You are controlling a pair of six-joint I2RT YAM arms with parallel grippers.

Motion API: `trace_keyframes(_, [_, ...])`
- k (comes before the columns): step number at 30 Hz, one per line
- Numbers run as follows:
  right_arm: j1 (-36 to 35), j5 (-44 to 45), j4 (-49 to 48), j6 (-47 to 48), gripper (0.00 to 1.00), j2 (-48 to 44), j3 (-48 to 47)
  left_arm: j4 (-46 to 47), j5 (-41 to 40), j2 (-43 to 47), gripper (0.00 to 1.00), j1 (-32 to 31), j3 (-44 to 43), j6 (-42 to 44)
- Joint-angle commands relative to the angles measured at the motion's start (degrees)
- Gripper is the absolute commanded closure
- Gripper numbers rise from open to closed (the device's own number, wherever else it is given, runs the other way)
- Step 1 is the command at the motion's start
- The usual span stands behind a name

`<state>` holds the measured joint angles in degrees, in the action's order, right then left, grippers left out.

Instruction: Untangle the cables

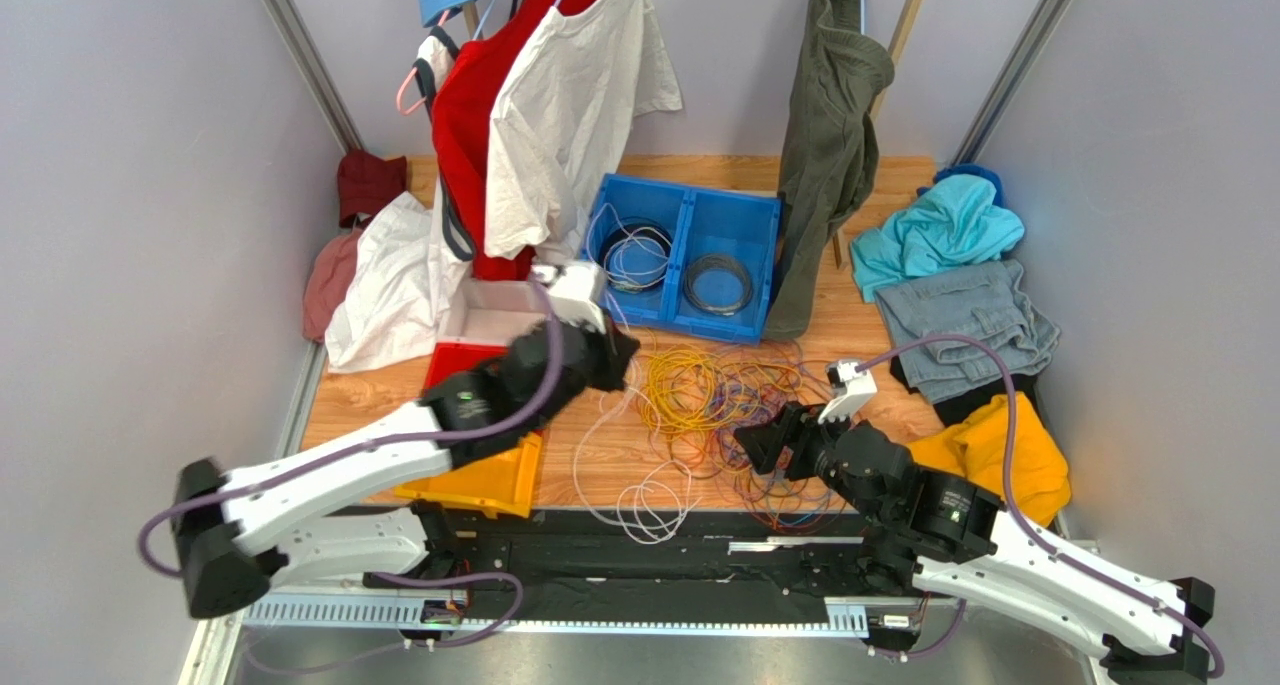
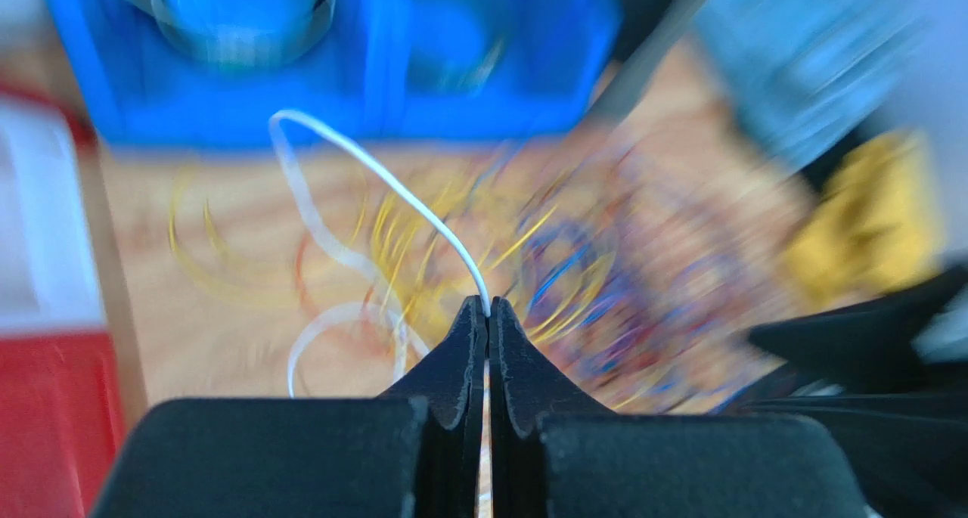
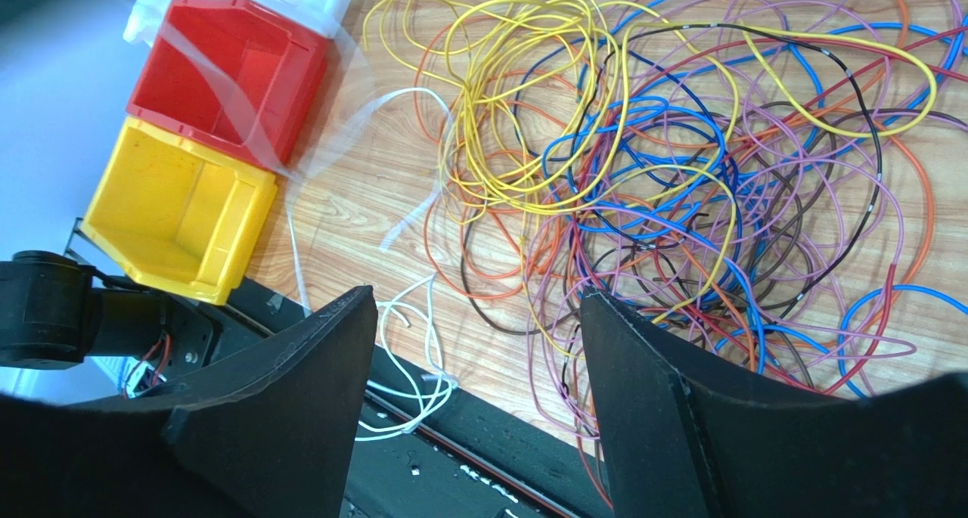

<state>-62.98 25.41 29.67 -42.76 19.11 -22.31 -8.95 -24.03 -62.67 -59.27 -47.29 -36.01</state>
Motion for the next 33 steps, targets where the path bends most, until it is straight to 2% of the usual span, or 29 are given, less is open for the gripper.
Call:
trace_keyframes(1, [-0.2, -0.6, -2.5, 0.1, 0.29, -1.3, 0.4, -9.2, -2.9, 11.9, 1.0, -0.1, -14.7, 11.2])
trace_keyframes(3, [-0.2, -1.0, -3.5, 0.2, 0.29, -0.7, 0.2, -13.6, -3.4, 11.6, 1.0, -0.1, -24.5, 14.3])
trace_keyframes(5, [-0.2, -1.1, -4.5, 0.4, 0.29, 0.1, -0.1, -16.6, -4.6, 9.0, 1.0, -0.1, -30.6, 18.9])
trace_keyframes(11, [-0.2, -3.6, -5.8, 2.2, 0.27, 2.2, -2.0, -20.8, -5.4, -0.7, 1.0, -0.1, -52.7, 26.8])
trace_keyframes(16, [-0.2, -6.1, -6.8, 3.7, 0.26, 3.8, -3.4, -22.8, -5.8, -8.4, 1.0, -0.1, -67.5, 32.8])
trace_keyframes(20, [-0.2, -9.6, -10.8, 5.4, 0.26, 5.1, -3.6, -24.4, -6.6, -16.3, 1.0, -0.1, -80.8, 35.9])
trace_keyframes(26, [-0.2, -9.2, -9.2, 5.8, 0.26, 6.7, -4.6, -21.5, -6.7, -24.6, 1.0, 0.8, -88.4, 42.8])
trace_keyframes(33, [-0.1, -4.2, -2.8, 6.7, 0.26, 1.5, -5.6, -23.0, 1.6, -30.8, 1.0, 9.1, -92.9, 34.4])
